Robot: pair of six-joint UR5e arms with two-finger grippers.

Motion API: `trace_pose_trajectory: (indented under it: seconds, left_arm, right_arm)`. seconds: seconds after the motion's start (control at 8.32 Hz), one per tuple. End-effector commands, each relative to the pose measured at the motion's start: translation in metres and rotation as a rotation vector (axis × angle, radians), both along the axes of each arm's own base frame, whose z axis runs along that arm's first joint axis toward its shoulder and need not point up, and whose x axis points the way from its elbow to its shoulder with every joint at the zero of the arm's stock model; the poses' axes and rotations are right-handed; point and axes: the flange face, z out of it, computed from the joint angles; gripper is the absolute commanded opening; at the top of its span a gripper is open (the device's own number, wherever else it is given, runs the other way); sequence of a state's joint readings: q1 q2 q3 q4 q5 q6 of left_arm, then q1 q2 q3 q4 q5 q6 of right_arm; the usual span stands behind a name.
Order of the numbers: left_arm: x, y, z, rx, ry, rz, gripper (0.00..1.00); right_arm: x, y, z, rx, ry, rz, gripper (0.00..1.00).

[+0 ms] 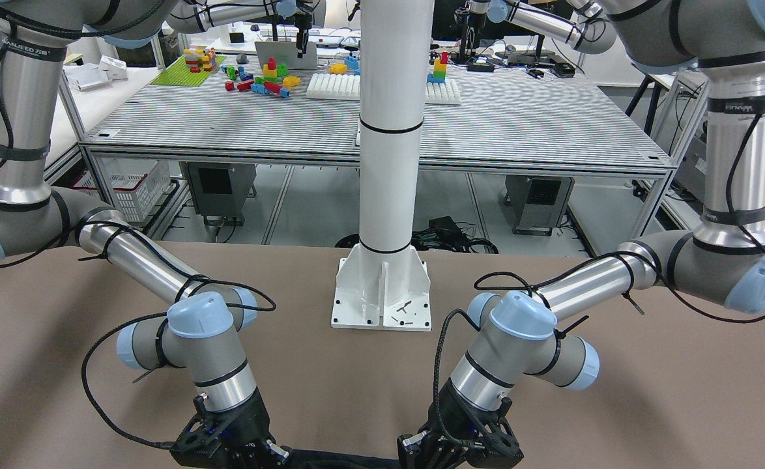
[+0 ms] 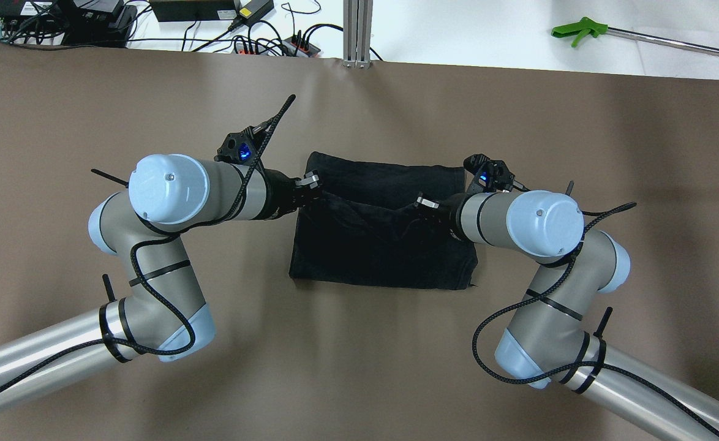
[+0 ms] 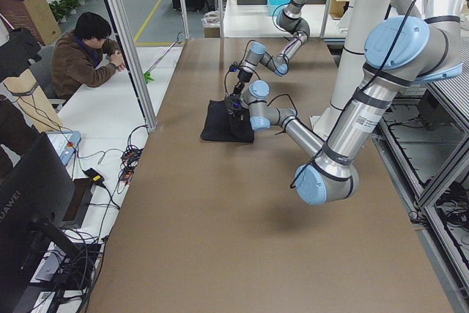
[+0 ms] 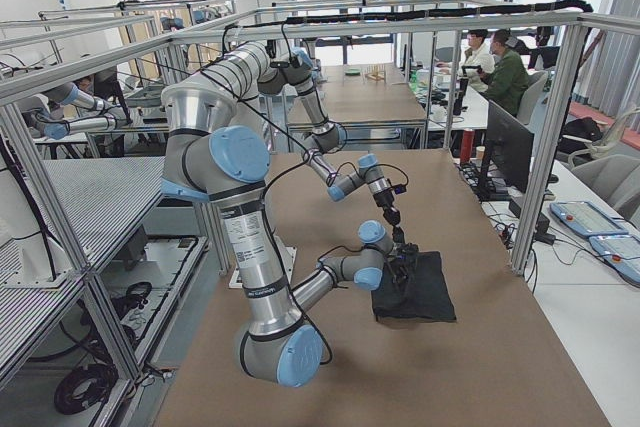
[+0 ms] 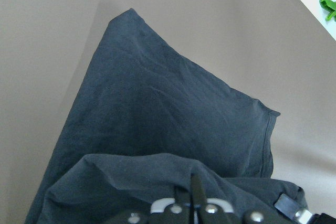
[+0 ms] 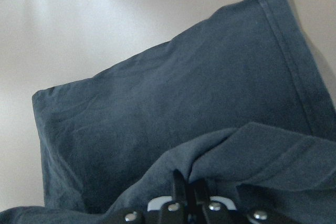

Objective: Fold clothes
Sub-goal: 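Lay the folded corners down on the shirt with both grippers, then open the left gripper and withdraw it while the right gripper presses the fold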

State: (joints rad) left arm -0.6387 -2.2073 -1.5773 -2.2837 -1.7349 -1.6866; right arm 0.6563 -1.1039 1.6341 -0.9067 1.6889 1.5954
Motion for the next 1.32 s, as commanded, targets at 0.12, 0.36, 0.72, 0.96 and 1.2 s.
trace_pose_trajectory:
  seconds: [0.12,0.36,0.72,0.96,1.2]
  left_arm:
    - [-0.004,-0.003,0.0,0.011,-0.001,-0.014,0.94]
    - [-0.031,-0.028,0.0,0.023,-0.01,-0.049,0.94]
    - [-0.074,-0.056,0.016,0.018,-0.034,-0.017,0.94]
    - [-0.09,-0.064,0.039,0.026,-0.071,-0.023,0.94]
    - [-0.115,-0.075,0.048,0.02,-0.072,0.003,0.94]
  right_arm:
    - [0.008,-0.012,0.004,-0.001,0.011,0.024,0.94]
    - [0.023,-0.019,-0.007,0.003,-0.014,-0.037,0.94]
    - [0.027,-0.009,-0.024,-0.003,-0.051,-0.074,0.94]
    - [-0.008,0.012,-0.027,-0.023,-0.01,-0.122,0.94]
    - [-0.042,0.033,-0.033,0.022,0.071,-0.122,0.94]
